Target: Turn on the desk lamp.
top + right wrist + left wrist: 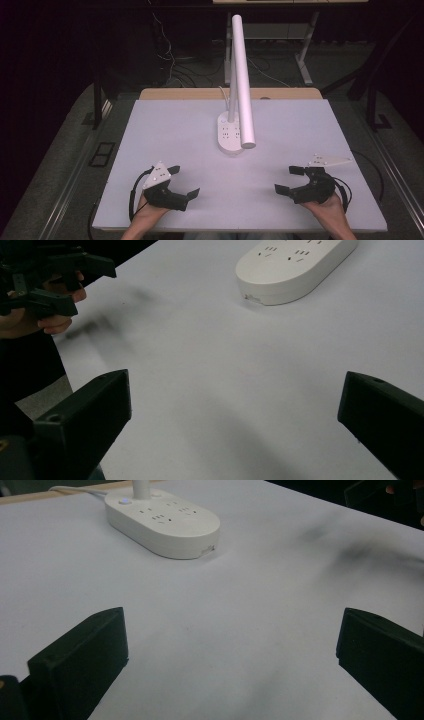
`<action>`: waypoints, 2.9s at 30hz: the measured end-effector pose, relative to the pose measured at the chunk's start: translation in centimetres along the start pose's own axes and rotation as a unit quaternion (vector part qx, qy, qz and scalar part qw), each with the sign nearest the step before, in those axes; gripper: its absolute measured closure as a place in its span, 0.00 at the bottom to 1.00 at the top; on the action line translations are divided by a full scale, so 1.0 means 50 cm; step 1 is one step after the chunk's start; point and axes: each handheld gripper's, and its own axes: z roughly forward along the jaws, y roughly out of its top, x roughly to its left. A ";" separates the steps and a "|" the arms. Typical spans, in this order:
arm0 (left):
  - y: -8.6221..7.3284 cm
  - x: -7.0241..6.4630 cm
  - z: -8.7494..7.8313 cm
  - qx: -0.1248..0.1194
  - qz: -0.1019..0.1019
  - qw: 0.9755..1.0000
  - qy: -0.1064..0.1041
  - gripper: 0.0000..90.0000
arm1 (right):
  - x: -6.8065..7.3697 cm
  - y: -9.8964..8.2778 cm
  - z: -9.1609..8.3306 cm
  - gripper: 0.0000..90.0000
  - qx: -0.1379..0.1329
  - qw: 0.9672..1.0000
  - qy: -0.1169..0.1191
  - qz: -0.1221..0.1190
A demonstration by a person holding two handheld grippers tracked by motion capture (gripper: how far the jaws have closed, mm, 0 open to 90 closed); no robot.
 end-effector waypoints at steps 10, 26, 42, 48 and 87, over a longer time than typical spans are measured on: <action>0.000 0.002 -0.003 0.000 -0.001 1.000 0.004 0.00 | -0.004 0.025 0.012 0.00 0.008 1.000 0.008 -0.001; -0.001 0.001 -0.004 -0.001 -0.002 1.000 0.004 0.00 | -0.018 0.069 0.021 0.00 0.004 1.000 0.023 0.002; -0.001 0.003 -0.005 -0.002 -0.004 1.000 0.006 0.00 | -0.024 0.132 0.039 0.00 0.014 1.000 0.025 -0.011; 0.000 0.002 -0.008 -0.010 -0.004 1.000 0.006 0.00 | -0.024 0.149 0.050 0.00 0.019 0.999 0.030 -0.015; 0.001 0.005 -0.015 -0.013 -0.004 1.000 0.008 0.00 | -0.087 0.252 0.180 0.00 0.049 0.999 0.015 0.003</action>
